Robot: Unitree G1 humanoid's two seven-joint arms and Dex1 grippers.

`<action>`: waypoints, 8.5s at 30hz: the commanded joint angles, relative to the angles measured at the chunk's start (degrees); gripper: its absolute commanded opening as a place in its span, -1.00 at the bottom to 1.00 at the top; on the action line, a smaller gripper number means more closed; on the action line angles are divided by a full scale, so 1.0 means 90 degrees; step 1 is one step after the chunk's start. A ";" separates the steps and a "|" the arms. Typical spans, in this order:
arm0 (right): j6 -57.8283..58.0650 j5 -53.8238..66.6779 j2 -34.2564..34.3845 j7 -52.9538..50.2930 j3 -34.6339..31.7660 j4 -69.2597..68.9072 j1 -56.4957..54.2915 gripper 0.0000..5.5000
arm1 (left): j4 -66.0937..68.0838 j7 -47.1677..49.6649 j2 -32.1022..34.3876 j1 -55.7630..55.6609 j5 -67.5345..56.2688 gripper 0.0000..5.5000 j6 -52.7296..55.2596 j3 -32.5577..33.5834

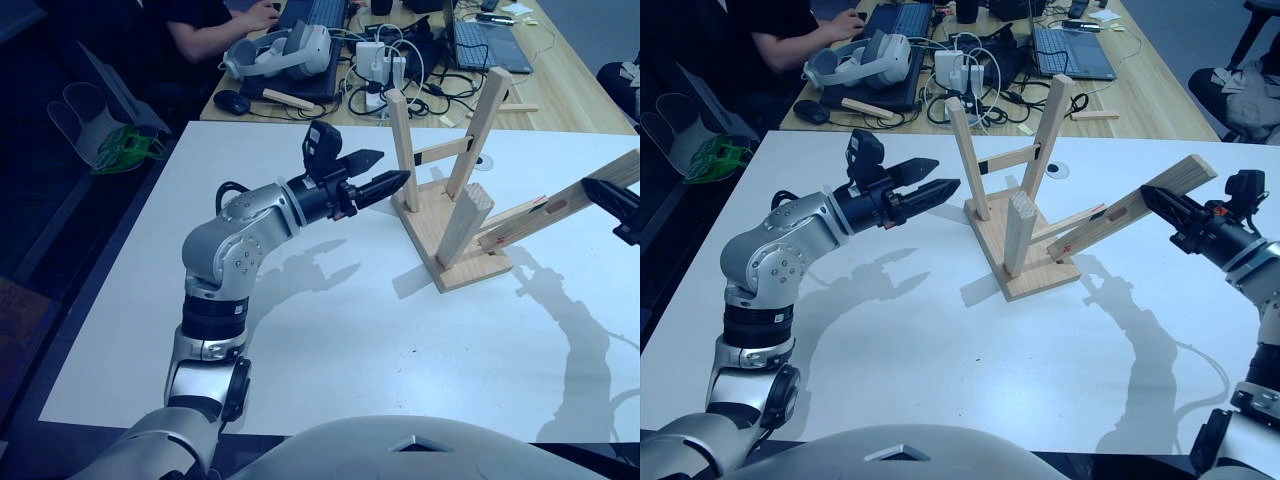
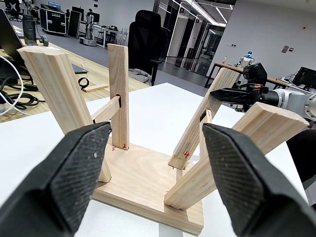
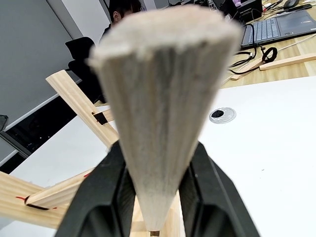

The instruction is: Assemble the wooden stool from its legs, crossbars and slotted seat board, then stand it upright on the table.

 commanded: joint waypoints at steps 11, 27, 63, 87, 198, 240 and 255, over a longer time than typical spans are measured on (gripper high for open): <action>-0.0618 -0.1040 -0.0189 0.0461 0.0869 0.0167 -0.0106 -0.64 | 0.0101 0.0042 -0.0026 -0.0057 0.0054 0.25 -0.0067 -0.0012; -0.0633 -0.1217 0.0076 0.0681 0.1398 0.1020 -0.0713 -0.64 | 0.0139 0.0123 -0.0154 -0.0063 0.0099 0.25 -0.0123 -0.0051; -0.1466 -0.1540 0.0471 0.0750 0.1397 0.1355 -0.1534 0.14 | 0.0175 0.0192 -0.0219 0.0026 0.0115 0.25 -0.0289 -0.0137; -0.3582 -0.4007 0.0165 0.0361 0.2976 0.1284 -0.0593 0.14 | 0.0235 0.0246 -0.0282 0.0016 0.0178 0.25 -0.0358 -0.0153; -0.1799 -0.2224 0.1516 -0.0891 0.2058 0.0085 -0.1543 0.14 | 0.0849 0.1158 -0.1005 -0.0269 0.0451 0.25 -0.0758 0.0223; -0.1204 -0.3443 0.1292 -0.3123 0.2560 -0.2483 -0.0734 0.14 | 0.2604 0.2865 -0.1964 -0.0612 -0.0561 0.25 -0.2478 0.2594; -0.1307 -0.4445 0.0962 -0.2991 0.2577 -0.1234 -0.0906 0.14 | 0.1393 0.3343 -0.1842 -0.0398 0.1222 0.25 -0.2424 0.1017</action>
